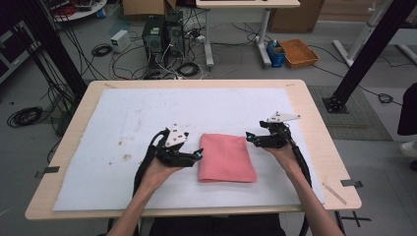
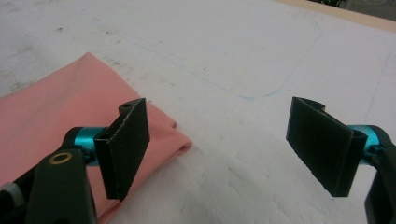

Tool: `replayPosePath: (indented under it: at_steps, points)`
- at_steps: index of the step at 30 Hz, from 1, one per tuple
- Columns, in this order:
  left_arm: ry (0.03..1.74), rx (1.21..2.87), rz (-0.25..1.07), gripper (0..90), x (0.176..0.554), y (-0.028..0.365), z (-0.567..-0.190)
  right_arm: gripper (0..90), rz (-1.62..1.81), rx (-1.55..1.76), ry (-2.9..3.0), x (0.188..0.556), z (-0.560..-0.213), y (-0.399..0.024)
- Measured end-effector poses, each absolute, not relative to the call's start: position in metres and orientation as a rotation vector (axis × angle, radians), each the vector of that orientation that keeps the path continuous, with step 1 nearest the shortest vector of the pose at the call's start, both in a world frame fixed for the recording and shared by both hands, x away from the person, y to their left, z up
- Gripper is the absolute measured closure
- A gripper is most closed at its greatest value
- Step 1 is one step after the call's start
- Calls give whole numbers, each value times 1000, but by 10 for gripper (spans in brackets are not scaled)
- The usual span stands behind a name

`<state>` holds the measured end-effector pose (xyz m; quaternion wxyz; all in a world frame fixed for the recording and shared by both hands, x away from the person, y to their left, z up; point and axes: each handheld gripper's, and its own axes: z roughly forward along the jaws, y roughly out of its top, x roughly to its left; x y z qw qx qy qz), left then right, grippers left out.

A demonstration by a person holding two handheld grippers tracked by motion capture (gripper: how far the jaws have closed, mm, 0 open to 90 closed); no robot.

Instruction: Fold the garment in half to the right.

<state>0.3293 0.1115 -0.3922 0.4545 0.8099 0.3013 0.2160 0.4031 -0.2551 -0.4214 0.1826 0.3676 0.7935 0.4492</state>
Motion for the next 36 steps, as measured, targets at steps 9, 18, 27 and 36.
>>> replayPosePath:
  at_steps: [9,18,27,36]
  points:
    - [864,1923,604,209,331,161,-391,212,1296,960,2238,373,-418,-268]
    - [977,1857,642,209,337,212,-397,213,1354,984,2167,355,-425,-281]
    - [1072,1812,626,209,338,242,-416,213,1352,1004,2132,344,-435,-291]
    - [1076,1818,620,209,339,243,-419,213,1343,1000,2117,342,-437,-293]
